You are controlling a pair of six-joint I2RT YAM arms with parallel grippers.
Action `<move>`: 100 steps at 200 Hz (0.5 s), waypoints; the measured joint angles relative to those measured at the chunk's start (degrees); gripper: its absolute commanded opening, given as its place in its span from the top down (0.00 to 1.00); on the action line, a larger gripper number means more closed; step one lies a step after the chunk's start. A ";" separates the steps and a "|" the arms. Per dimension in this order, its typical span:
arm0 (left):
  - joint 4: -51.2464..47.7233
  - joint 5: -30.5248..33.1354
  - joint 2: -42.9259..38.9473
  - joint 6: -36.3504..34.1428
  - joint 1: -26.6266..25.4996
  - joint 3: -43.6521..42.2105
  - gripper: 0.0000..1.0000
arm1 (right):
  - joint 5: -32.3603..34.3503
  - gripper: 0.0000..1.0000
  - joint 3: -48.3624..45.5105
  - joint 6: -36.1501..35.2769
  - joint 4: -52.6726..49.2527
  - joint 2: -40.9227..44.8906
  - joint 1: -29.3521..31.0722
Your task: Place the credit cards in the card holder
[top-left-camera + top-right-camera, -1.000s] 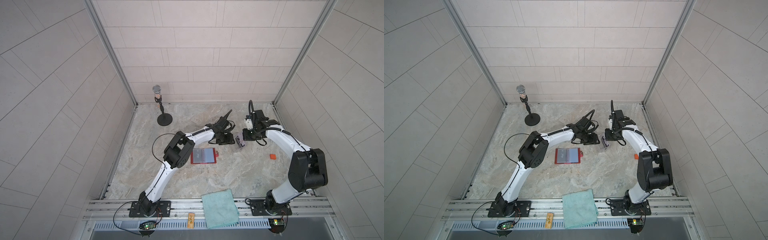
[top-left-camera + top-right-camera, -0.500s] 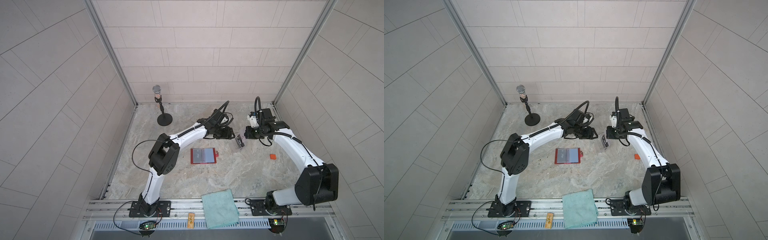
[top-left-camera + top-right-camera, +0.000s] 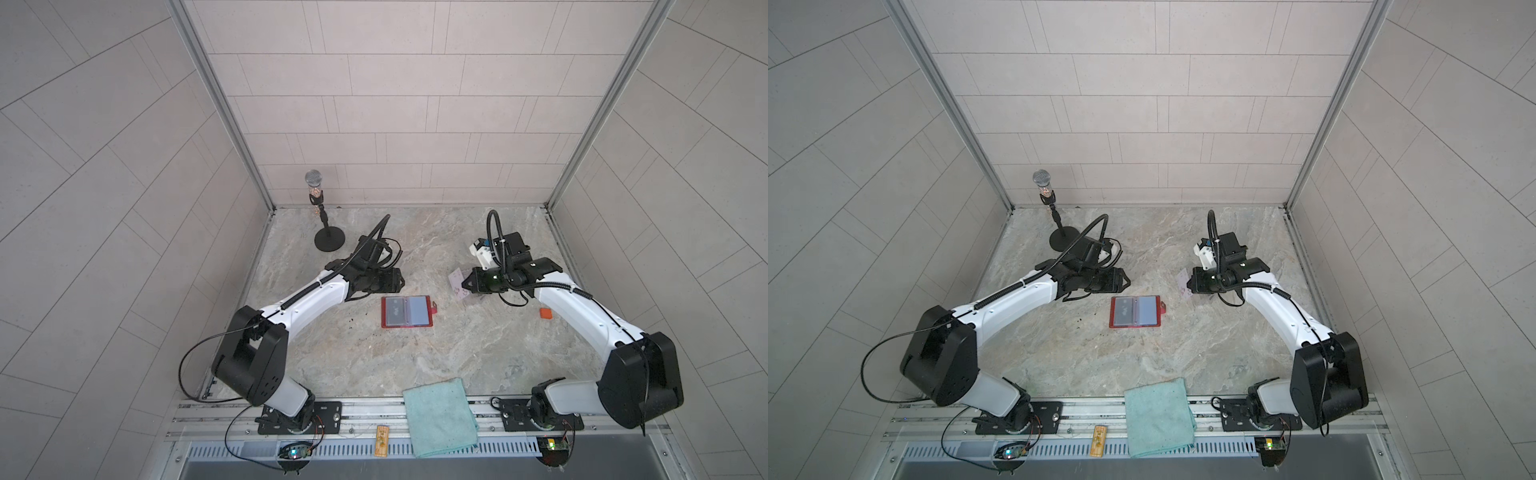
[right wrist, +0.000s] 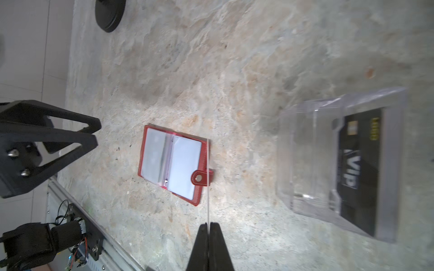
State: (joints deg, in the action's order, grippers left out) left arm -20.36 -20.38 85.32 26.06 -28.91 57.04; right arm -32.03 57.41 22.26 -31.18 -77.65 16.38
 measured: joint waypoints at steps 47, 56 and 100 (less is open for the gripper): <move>0.87 1.27 -4.81 -0.42 2.08 -10.32 0.39 | -1.25 1.00 -2.29 6.05 7.91 -3.08 7.63; 1.60 1.53 -5.38 -0.42 2.16 -11.93 0.39 | -1.27 1.00 -2.86 7.10 9.33 -3.76 8.85; 6.43 1.20 -6.86 0.28 2.16 -18.47 0.39 | -2.14 1.00 -6.34 12.96 17.51 -7.23 13.44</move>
State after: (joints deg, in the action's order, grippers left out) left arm -13.93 -19.18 78.46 26.35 -26.74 38.57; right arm -34.17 51.07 35.22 -13.67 -84.88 29.82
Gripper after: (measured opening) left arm 0.613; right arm 0.047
